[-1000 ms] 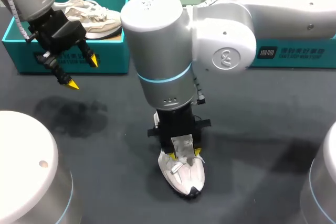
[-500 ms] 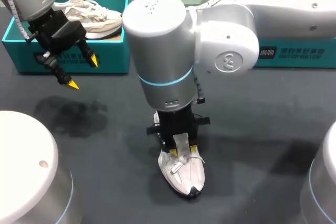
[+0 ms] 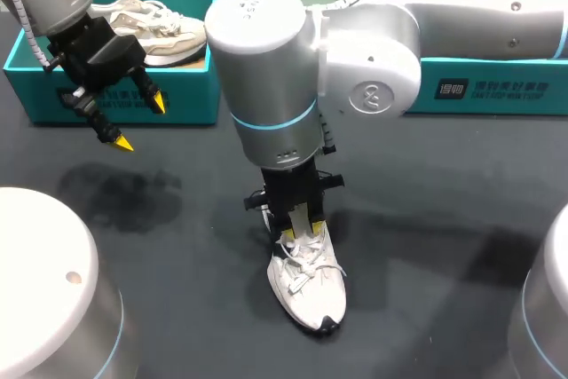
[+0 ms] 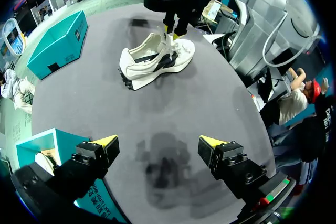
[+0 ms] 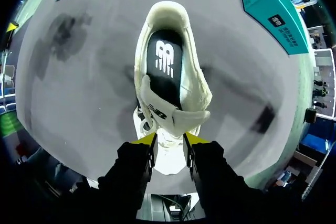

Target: Take the shoe out of the shoebox, open the shoe tongue, remove and reinsert the insole, then place the shoe into the shoebox

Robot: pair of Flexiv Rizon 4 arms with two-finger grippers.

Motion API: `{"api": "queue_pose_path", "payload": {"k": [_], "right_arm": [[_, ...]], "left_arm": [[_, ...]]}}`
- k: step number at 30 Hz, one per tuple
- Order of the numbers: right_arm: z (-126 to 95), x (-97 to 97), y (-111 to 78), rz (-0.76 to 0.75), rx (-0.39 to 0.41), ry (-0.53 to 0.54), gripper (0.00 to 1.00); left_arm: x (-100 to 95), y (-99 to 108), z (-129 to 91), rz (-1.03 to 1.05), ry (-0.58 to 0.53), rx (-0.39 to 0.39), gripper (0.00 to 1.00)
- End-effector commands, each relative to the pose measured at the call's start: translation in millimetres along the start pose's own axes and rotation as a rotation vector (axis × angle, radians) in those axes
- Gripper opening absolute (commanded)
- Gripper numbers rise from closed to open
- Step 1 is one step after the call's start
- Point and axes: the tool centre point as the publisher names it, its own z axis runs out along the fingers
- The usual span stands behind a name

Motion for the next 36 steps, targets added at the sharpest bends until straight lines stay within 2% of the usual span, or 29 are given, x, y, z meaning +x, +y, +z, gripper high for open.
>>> {"api": "queue_pose_path", "payload": {"k": [1,8,14,17,27,31,36], "right_arm": [[15,-7.1,12.1,-0.019,0.005,0.039,0.31],[35,-15.9,28.1,-0.046,0.002,0.089,0.31],[3,-16.5,21.5,-0.052,-0.014,0.006,0.30],[-4,-11.7,25.7,-0.079,-0.021,-0.017,0.30],[41,-11.7,54.6,-0.151,-0.007,0.097,0.28],[51,-6.7,65.3,-0.179,0.007,0.131,0.28],[24,-9.6,51.2,-0.149,-0.019,0.057,0.27]], "left_arm": [[0.7,0,0,0.000,-0.001,-0.003,1.00],[0.7,0,0,0.000,-0.001,-0.003,1.00],[0.7,0,0,0.000,-0.001,-0.003,1.00],[0.7,0,0,0.000,-0.001,-0.003,1.00],[0.7,0,0,0.000,-0.001,-0.003,1.00],[0.7,0,0,0.000,-0.001,-0.003,1.00],[0.7,0,0,0.000,-0.001,-0.003,1.00]]}}
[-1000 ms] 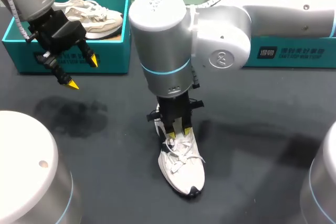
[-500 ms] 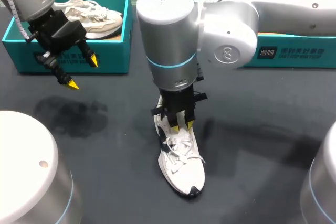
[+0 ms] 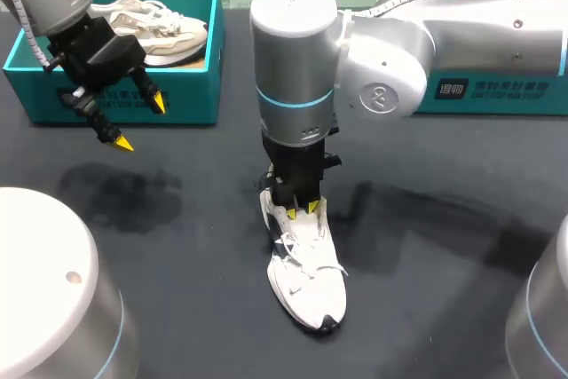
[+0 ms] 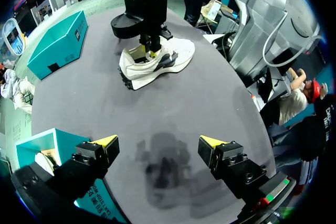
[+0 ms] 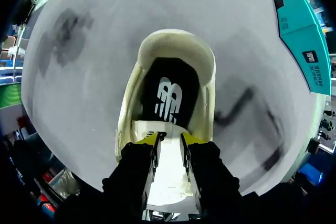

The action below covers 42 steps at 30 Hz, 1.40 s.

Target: Take the shoe out of the shoebox, open the shoe tongue, remove and reinsert the insole, then place the shoe into the shoebox

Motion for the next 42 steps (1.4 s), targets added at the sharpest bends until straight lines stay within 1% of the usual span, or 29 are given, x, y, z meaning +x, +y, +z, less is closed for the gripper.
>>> {"api": "queue_pose_path", "payload": {"k": [1,4,9,11,15,20,22,26,30,33,37,41,42], "right_arm": [[-25,3.4,-16.7,0.023,-0.016,-0.074,0.27],[-37,8.9,-28.4,0.042,-0.007,-0.118,0.27],[-37,14.4,-41.1,0.072,0.024,-0.133,0.27],[-31,13.7,-42.8,0.077,0.041,-0.124,0.27],[-10,8.2,-41.4,0.076,0.048,-0.078,0.27],[13,-2.9,-33.6,0.066,0.057,-0.023,0.27],[15,-2.3,-27.8,0.055,0.059,-0.014,0.27],[3,0.7,-23.3,0.035,0.044,-0.039,0.27],[-20,1.4,-26.4,0.016,0.018,-0.099,0.27],[-39,6.0,-27.4,-0.010,0.002,-0.140,0.29],[-61,6.6,-29.2,-0.060,-0.029,-0.188,0.31],[-72,4.6,-26.7,-0.116,-0.038,-0.208,0.33],[-75,2.7,-25.3,-0.143,-0.028,-0.216,0.33]], "left_arm": [[0.7,0,0,0.000,-0.001,-0.003,1.00],[0.7,0,0,0.000,-0.001,-0.003,1.00],[0.7,0,0,0.000,-0.001,-0.003,1.00],[0.7,0,0,0.000,-0.001,-0.003,1.00],[0.7,0,0,0.000,-0.001,-0.003,1.00],[0.7,0,0,0.000,-0.001,-0.003,1.00],[0.7,0,0,0.000,-0.001,-0.003,1.00],[0.7,0,0,0.000,-0.001,-0.003,1.00],[0.7,0,0,0.000,-0.001,-0.003,1.00],[0.7,0,0,0.000,-0.001,-0.003,1.00],[0.7,0,0,0.000,-0.001,-0.003,1.00],[0.7,0,0,0.000,-0.001,-0.003,1.00],[0.7,0,0,0.000,-0.001,-0.003,1.00]]}}
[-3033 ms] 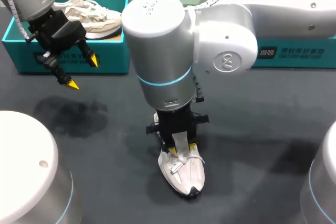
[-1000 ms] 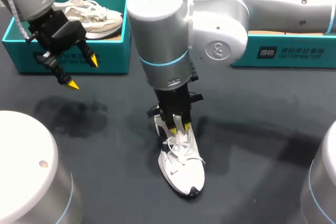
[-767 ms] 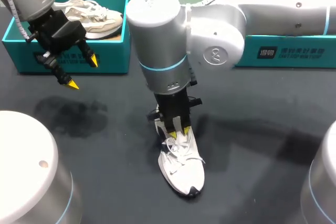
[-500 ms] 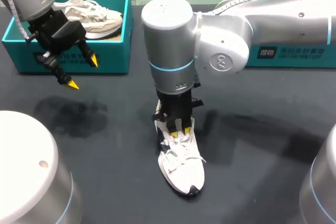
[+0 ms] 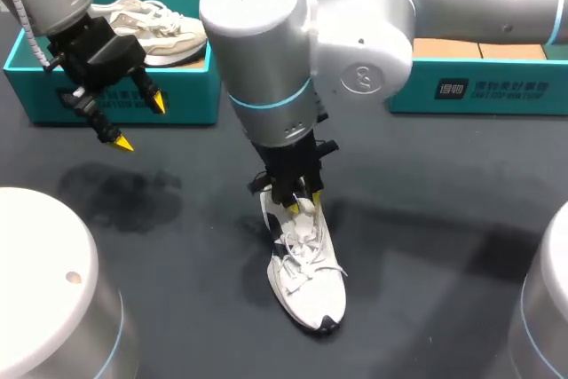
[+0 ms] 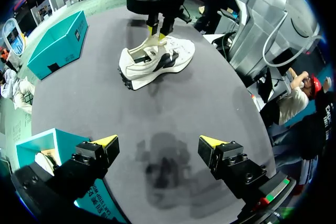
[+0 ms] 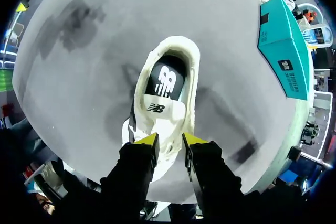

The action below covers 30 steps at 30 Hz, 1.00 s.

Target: Take the shoe out of the shoebox, open the shoe tongue, remove and reinsert the insole, then place the shoe into the shoebox

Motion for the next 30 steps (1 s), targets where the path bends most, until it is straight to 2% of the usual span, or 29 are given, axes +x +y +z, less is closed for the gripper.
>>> {"api": "queue_pose_path", "payload": {"k": [1,6,14,15,16,17,18,19,21,22,30], "right_arm": [[-18,-4.4,3.4,-0.064,0.003,-0.044,0.33],[-22,-10.5,13.7,-0.245,-0.047,-0.043,0.39],[-23,-14.5,34.1,-0.585,-0.081,-0.072,0.51],[-23,-16.4,35.8,-0.617,-0.090,-0.068,0.64],[-24,-18.2,37.7,-0.660,-0.105,-0.059,0.68],[-25,-19.9,39.3,-0.685,-0.113,-0.058,0.87],[-26,-21.1,40.7,-0.699,-0.113,-0.059,0.96],[-29,-22.2,43.5,-0.758,-0.138,-0.057,1.00],[-34,-21.8,45.9,-0.859,-0.175,-0.050,1.00],[-36,-23.0,46.2,-0.877,-0.166,-0.056,1.00],[-36,-23.0,46.2,-0.877,-0.166,-0.056,1.00]], "left_arm": [[0.7,0,0,0.000,-0.001,-0.003,1.00],[0.7,0,0,0.000,-0.001,-0.003,1.00],[0.7,0,0,0.000,-0.001,-0.003,1.00],[0.7,0,0,0.000,-0.001,-0.003,1.00],[0.7,0,0,0.000,-0.001,-0.003,1.00],[0.7,0,0,0.000,-0.001,-0.003,1.00],[0.7,0,0,0.000,-0.001,-0.003,1.00],[0.7,0,0,0.000,-0.001,-0.003,1.00],[0.7,0,0,0.000,-0.001,-0.003,1.00],[0.7,0,0,0.000,-0.001,-0.003,1.00],[0.7,0,0,0.000,-0.001,-0.003,1.00]]}}
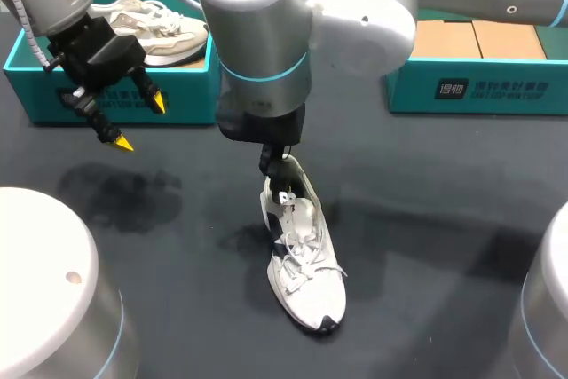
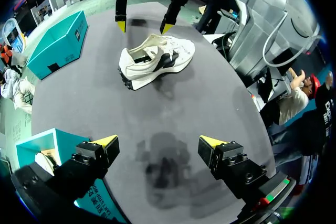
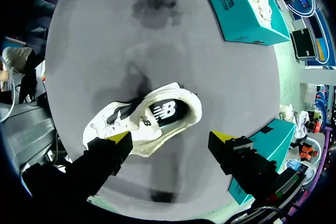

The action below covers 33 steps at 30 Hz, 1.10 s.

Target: Take the shoe out of the shoebox, open the shoe tongue, remove and reinsert the insole, then place the shoe into the shoebox

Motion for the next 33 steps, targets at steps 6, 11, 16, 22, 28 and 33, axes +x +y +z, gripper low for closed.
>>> {"api": "queue_pose_path", "payload": {"k": [6,11,16,22,28,33], "right_arm": [[4,-7.5,-0.8,-0.064,-0.028,-0.033,1.00],[7,-24.9,10.0,-0.166,-0.038,-0.067,1.00],[18,-35.5,17.1,-0.219,-0.064,-0.044,1.00],[35,-43.7,27.2,-0.276,-0.077,-0.022,1.00],[56,-47.8,30.0,-0.313,-0.090,-0.019,1.00],[71,-49.4,31.2,-0.323,-0.096,0.000,1.00]], "left_arm": [[0.7,0,0,0.000,-0.001,-0.003,1.00],[0.7,0,0,0.000,-0.001,-0.003,1.00],[0.7,0,0,0.000,-0.001,-0.003,1.00],[0.7,0,0,0.000,-0.001,-0.003,1.00],[0.7,0,0,0.000,-0.001,-0.003,1.00],[0.7,0,0,0.000,-0.001,-0.003,1.00]]}}
